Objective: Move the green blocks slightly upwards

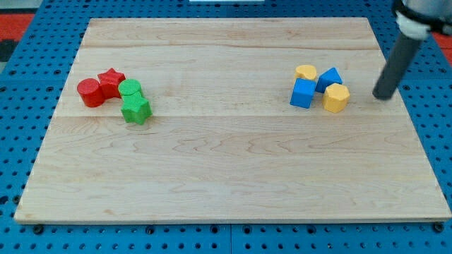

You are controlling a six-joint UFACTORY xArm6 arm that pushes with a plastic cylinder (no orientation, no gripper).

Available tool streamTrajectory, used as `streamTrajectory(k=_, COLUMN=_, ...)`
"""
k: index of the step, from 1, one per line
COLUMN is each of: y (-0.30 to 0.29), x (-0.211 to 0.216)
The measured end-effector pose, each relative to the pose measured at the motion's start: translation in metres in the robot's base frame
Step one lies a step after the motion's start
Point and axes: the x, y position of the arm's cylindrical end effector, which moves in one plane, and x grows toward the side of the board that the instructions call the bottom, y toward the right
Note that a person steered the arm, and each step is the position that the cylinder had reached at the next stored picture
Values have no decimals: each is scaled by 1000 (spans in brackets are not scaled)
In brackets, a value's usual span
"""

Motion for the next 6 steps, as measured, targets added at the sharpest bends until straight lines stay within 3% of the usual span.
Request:
streamTrajectory(k=1, y=-53, x=59)
streamTrajectory(k=2, y=-183, x=65)
streamTrajectory(k=3, y=-351, x=60)
streamTrajectory(k=4, y=-387, x=24)
streamTrajectory(k=6, y=-399, x=63)
